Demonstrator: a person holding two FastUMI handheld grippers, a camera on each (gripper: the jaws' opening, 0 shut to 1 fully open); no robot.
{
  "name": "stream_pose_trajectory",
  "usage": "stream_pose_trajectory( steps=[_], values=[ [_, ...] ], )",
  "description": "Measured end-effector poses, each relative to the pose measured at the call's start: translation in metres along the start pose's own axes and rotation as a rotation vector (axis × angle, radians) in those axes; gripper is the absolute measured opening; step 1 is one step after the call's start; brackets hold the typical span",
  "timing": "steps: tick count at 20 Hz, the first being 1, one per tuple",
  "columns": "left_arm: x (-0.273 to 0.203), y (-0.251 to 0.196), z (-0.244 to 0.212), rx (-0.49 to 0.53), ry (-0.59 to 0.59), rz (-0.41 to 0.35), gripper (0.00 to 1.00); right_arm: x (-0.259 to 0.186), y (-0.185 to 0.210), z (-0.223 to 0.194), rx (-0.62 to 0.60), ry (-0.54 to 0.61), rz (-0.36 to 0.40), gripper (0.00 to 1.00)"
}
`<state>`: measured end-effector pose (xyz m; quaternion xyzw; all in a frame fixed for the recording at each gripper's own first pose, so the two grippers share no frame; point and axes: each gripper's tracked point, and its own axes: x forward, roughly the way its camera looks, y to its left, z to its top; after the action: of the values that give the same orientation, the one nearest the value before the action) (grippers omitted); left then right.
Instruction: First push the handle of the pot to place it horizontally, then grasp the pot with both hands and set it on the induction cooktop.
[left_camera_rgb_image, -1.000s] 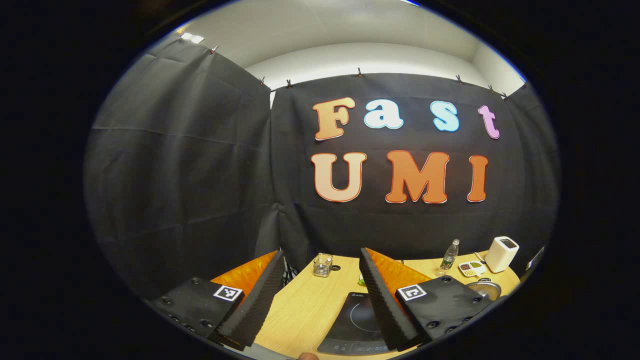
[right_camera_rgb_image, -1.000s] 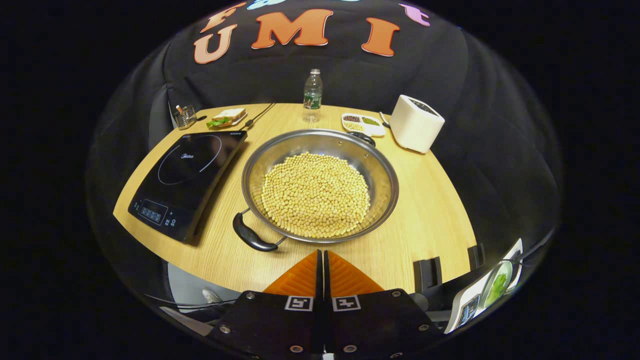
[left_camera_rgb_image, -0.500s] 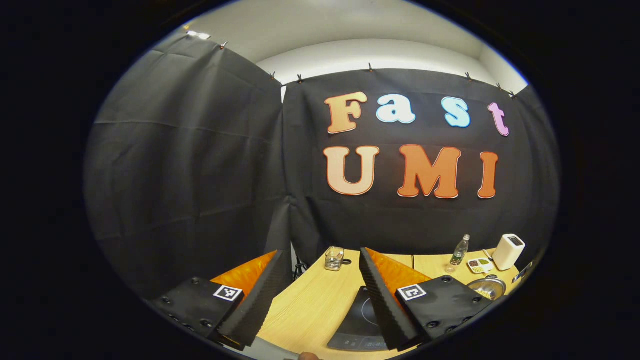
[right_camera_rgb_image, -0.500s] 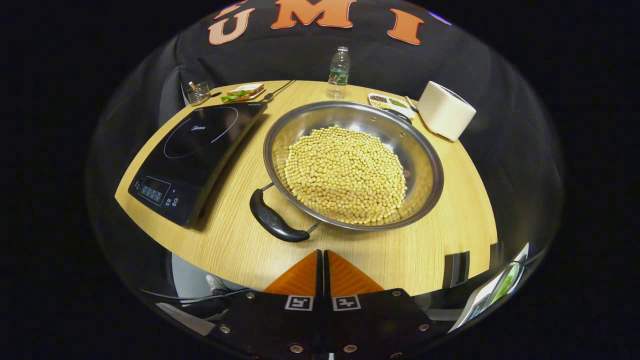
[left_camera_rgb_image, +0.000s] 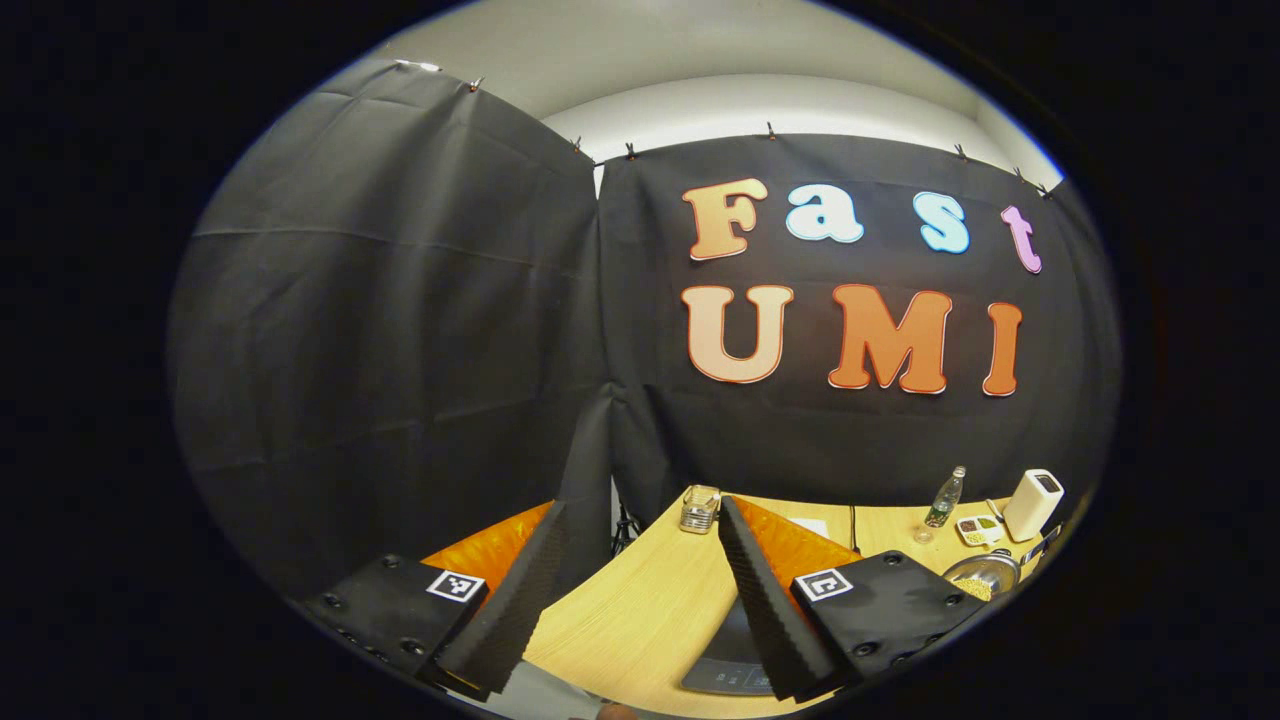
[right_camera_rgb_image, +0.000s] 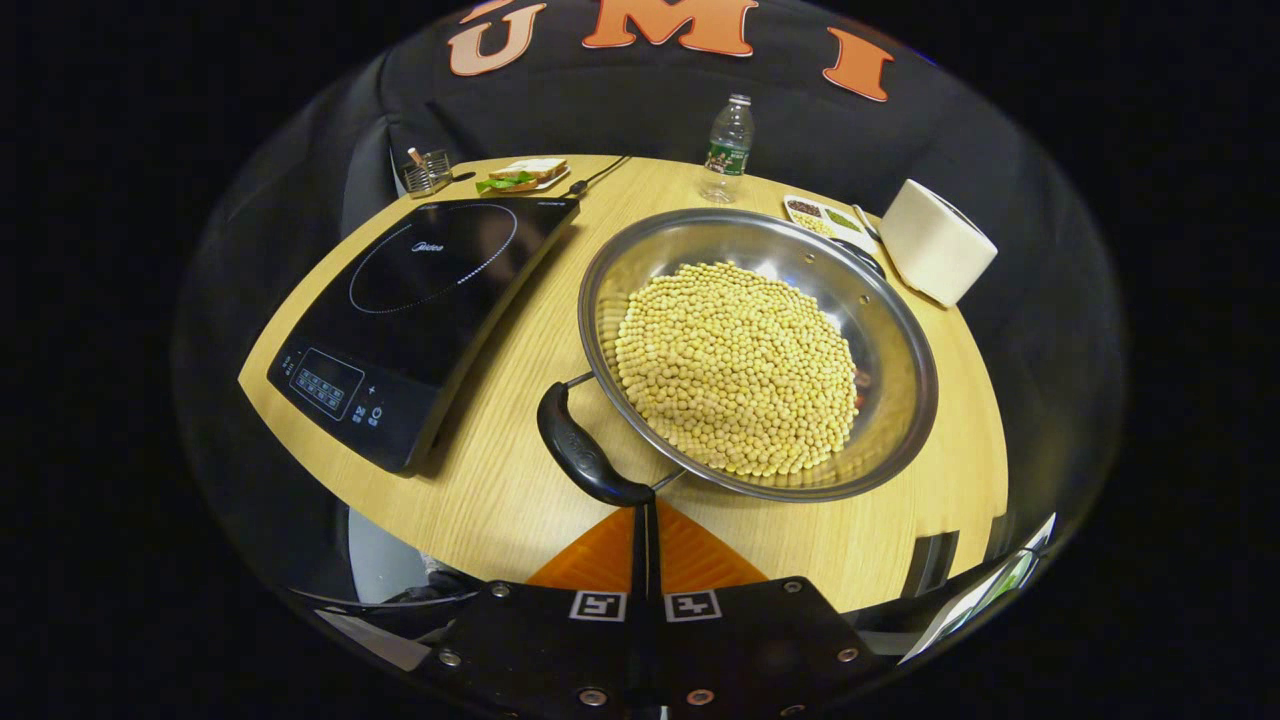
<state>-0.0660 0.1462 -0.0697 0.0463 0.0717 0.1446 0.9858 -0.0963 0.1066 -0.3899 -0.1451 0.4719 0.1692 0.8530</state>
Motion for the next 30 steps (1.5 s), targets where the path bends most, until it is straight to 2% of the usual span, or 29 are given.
stream_pose_trajectory(
  steps=[15, 21, 30],
  values=[
    [-0.008, 0.042, -0.004, -0.007, -0.006, 0.110, 0.98, 0.014, 0.038, 0.030, -0.074, -0.001, 0.067, 0.00],
    [-0.006, 0.054, -0.011, -0.014, 0.007, 0.142, 0.98, 0.021, 0.050, 0.044, -0.066, -0.008, 0.086, 0.00],
    [0.004, 0.054, -0.019, 0.000, 0.029, 0.147, 0.98, 0.031, 0.064, 0.062, -0.012, -0.008, 0.113, 0.00]
  ],
)
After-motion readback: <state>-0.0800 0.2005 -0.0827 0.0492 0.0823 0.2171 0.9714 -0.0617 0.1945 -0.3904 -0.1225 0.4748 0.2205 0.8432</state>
